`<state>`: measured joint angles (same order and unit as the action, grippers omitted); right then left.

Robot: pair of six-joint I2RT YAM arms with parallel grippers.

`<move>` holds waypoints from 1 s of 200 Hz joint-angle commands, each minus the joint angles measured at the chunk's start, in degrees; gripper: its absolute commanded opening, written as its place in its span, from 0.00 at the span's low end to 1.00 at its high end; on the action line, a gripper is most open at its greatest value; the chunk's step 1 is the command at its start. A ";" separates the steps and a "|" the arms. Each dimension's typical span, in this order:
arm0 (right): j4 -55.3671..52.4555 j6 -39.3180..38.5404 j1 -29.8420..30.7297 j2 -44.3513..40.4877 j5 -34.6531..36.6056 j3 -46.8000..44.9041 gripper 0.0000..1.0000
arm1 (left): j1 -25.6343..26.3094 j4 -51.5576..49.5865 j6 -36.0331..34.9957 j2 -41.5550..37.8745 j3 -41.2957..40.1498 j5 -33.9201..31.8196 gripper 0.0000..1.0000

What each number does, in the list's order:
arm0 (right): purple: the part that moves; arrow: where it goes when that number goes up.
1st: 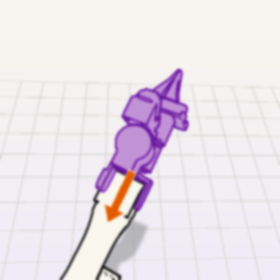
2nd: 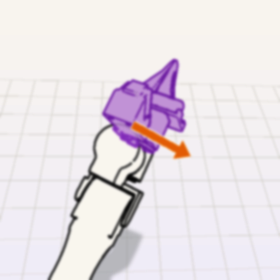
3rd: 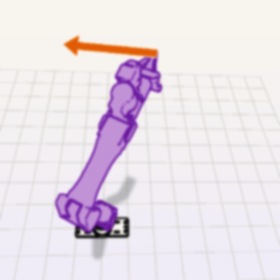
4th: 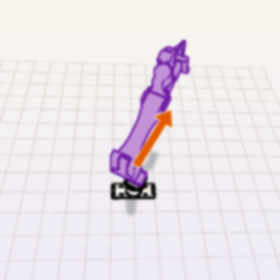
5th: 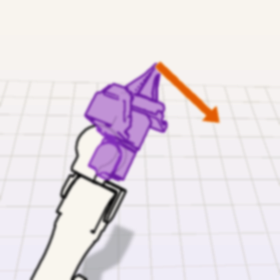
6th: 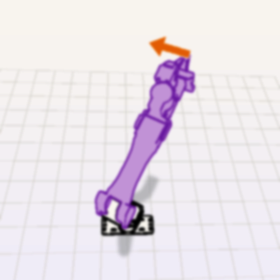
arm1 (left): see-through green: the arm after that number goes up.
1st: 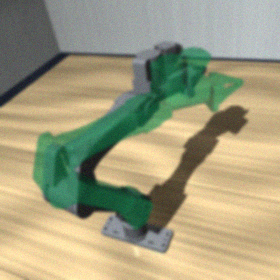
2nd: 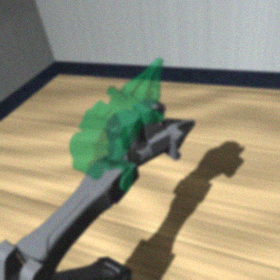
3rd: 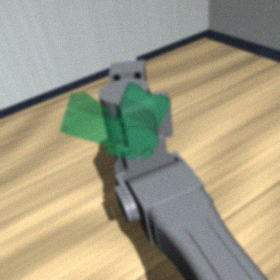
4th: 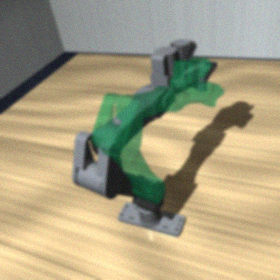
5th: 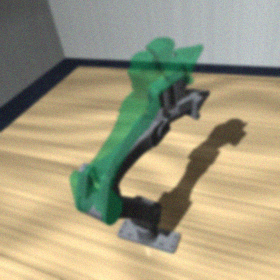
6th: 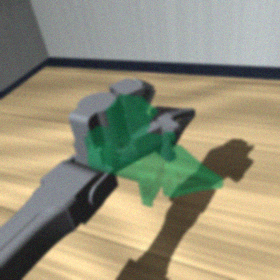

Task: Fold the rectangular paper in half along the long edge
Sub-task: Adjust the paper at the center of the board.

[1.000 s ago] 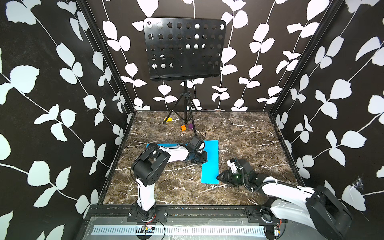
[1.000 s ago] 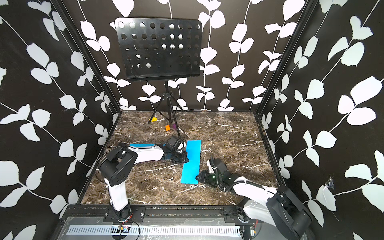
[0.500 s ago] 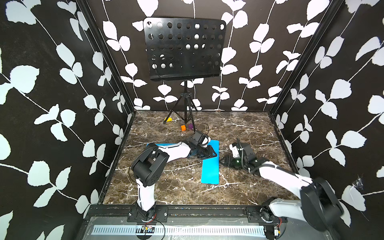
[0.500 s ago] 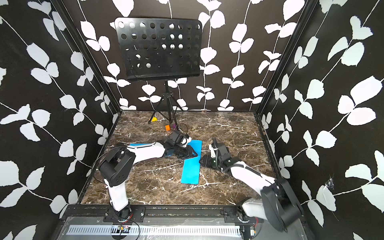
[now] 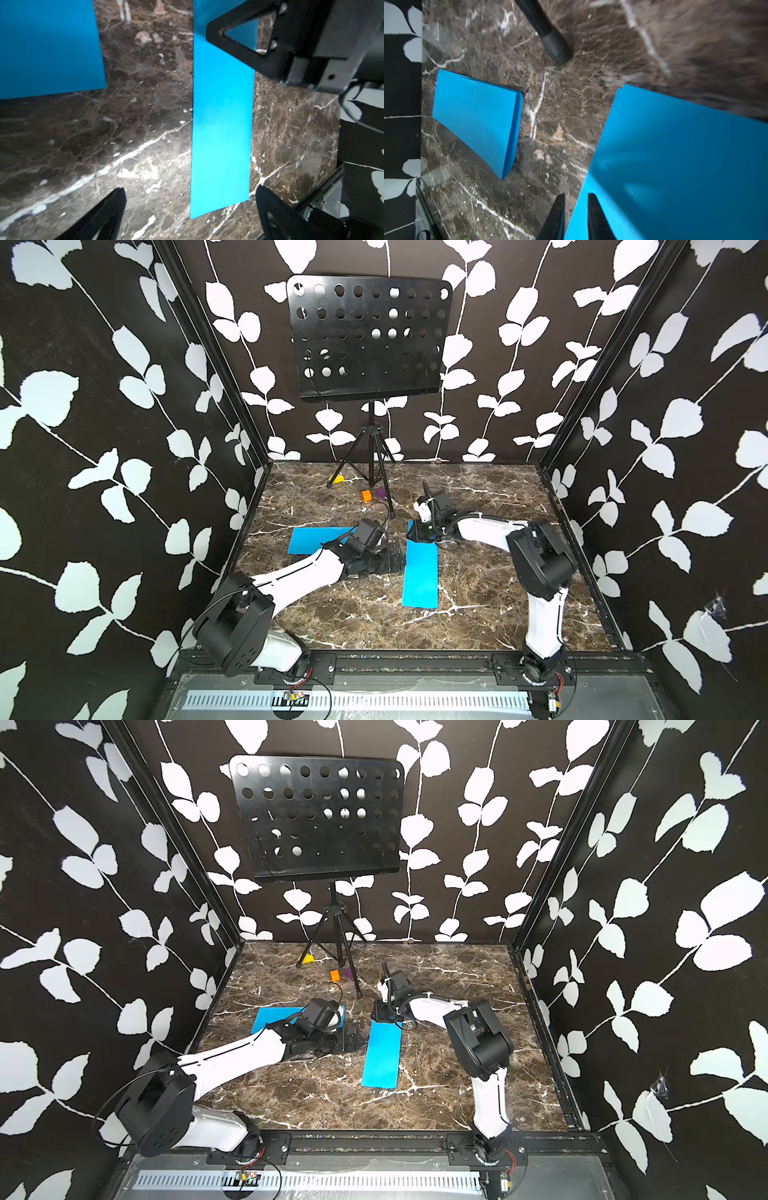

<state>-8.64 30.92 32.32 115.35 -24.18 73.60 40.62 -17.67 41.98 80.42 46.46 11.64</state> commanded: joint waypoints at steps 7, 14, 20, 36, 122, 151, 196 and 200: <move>-2.15 -1.24 -1.82 1.79 0.58 2.42 0.20 | -0.10 -2.73 -1.58 -0.56 1.04 -2.90 0.99; -1.63 -1.03 -2.50 1.81 0.97 1.98 0.19 | -0.10 -2.99 -1.84 -0.05 1.71 -2.84 0.99; -0.88 -0.75 -3.17 1.74 1.14 0.45 0.19 | -0.10 -2.94 -1.95 0.28 2.04 -2.79 0.99; 0.32 -0.50 -5.52 1.34 1.63 -1.88 0.19 | -0.10 -2.29 -1.65 0.96 2.57 -2.27 0.99; 0.86 2.84 -18.69 -18.38 13.32 -24.73 0.19 | 0.10 1.17 -1.35 2.29 3.83 -1.32 0.99; 2.85 6.85 -18.58 -28.15 11.98 -36.13 0.19 | 2.01 1.32 -1.46 4.32 5.51 -1.34 0.99; -3.10 3.53 -17.20 -39.65 11.94 -38.69 0.30 | 6.61 0.14 -5.00 10.76 13.16 -1.32 0.96; -4.09 3.10 -17.01 -40.42 12.41 -38.31 0.32 | 7.08 -0.04 -5.44 11.66 14.28 -0.96 0.93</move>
<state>-8.14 35.77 14.44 79.64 -14.13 33.52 45.52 -17.19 40.05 89.06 55.24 10.02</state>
